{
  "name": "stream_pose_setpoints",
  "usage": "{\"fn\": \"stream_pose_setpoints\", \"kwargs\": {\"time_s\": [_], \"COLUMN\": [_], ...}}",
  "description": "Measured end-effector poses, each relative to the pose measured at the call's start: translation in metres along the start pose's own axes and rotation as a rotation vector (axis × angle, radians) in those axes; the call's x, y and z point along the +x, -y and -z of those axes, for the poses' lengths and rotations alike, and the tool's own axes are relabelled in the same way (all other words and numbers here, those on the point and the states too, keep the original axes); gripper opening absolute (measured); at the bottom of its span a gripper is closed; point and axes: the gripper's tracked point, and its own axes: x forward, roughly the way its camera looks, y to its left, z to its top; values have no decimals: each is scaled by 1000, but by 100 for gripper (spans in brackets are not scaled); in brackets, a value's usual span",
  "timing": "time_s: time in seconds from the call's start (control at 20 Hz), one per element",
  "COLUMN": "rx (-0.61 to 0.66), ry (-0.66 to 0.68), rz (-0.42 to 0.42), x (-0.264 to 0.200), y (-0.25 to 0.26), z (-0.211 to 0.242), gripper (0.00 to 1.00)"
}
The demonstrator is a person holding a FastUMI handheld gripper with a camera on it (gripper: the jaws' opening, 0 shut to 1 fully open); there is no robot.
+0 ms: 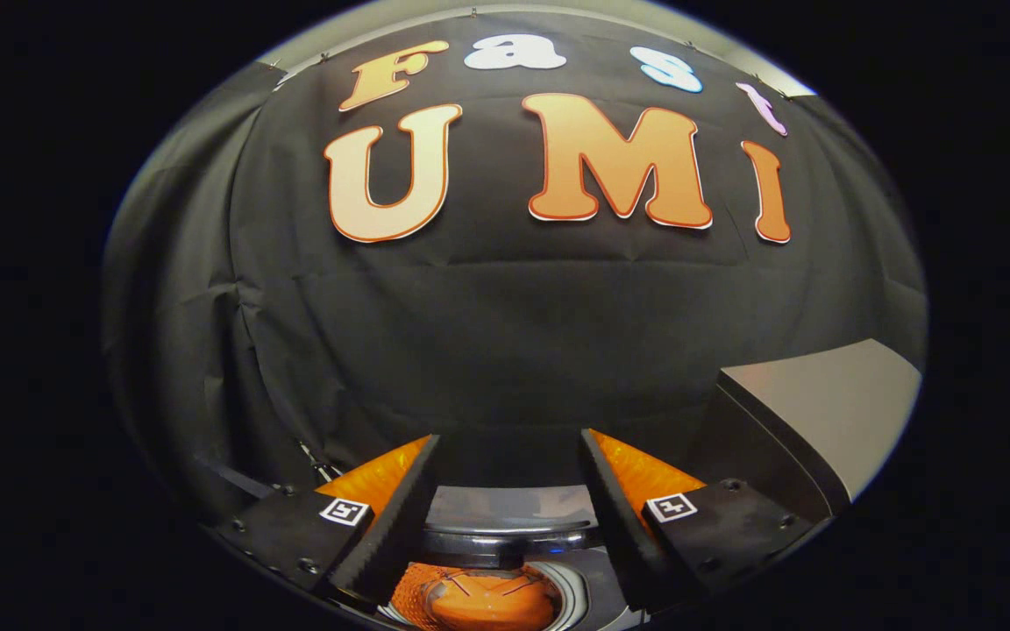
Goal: Put the clothes into the washing machine and then close the washing machine lid.
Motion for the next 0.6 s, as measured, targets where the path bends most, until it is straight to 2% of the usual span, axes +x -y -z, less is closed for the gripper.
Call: {"fn": "stream_pose_setpoints", "kwargs": {"time_s": [0.6], "rx": [-11], "ry": [42], "rz": [12], "x": [-30], "y": [0], "z": [26], "gripper": [99]}}
